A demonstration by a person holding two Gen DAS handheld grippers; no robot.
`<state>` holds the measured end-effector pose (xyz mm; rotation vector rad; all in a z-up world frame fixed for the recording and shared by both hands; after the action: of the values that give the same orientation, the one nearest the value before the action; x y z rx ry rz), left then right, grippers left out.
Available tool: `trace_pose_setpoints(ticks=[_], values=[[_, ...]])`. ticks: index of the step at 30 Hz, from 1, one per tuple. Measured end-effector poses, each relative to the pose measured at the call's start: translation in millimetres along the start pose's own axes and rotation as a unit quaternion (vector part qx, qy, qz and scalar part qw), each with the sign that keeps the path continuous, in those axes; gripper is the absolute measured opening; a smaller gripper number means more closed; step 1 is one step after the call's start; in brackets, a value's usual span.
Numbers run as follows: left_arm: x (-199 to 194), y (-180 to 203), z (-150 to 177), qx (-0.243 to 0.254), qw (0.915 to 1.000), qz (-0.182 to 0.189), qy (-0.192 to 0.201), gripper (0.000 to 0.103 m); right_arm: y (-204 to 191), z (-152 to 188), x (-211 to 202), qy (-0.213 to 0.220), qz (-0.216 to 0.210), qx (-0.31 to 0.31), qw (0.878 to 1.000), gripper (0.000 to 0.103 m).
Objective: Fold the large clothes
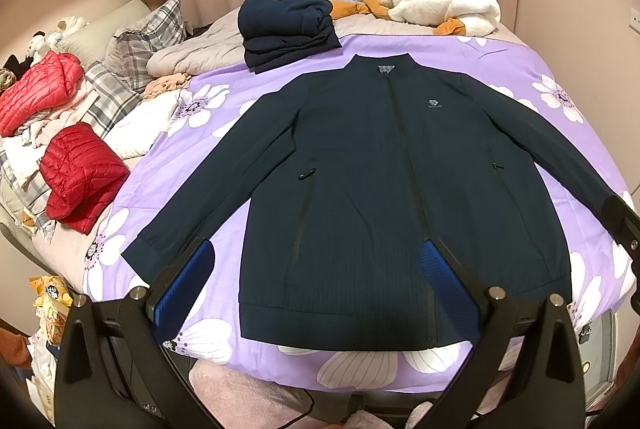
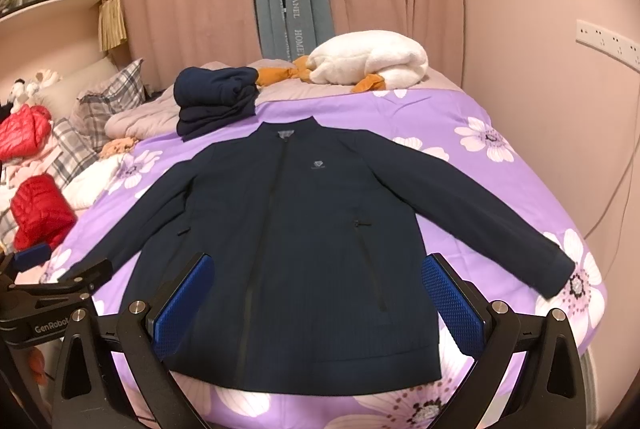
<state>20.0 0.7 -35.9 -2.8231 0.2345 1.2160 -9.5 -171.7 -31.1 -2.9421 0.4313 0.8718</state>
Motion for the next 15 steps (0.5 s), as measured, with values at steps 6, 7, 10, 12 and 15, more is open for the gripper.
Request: trace_pose_setpoints(ticks=[6,7,10,12,15], values=[[1.6,0.9,0.7,0.001,1.0,-0.001,-0.001,0.103,1.2,2.0,0.7,-0.003,0.0,0.003,1.0,0.103],[1.9,0.4,1.0,0.0,1.0,0.001,-0.001,0.103,1.6,2.6,0.9,-0.003,0.0,0.004,1.0,0.103],[3.3,1.7,1.5,-0.001,1.0,0.004,-0.001,0.103,4.7,3.1,3.6,-0.004,0.0,0.006,1.0,0.103],[4.2,3.0,1.4,0.0,1.0,0.004,-0.001,0.103,5.4,4.2,3.8,-0.006,0.0,0.008,1.0,0.103],[5.8,4.7,0.9,0.0,1.0,0.004,0.0,0.103,7.9,6.0,5.7,-0.009,0.0,0.012,1.0,0.103]])
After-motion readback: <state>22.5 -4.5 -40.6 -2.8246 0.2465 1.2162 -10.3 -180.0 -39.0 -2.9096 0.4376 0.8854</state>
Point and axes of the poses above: each gripper's, at about its wrist camera, not at the fingertips, and x roughly the way its jaws point, y to its right, z to its underside, the point moved 4 cm from there along x, roughly the way its jaws point, and after that the axes turned 10 degrees about z, right-handed, at the moved point
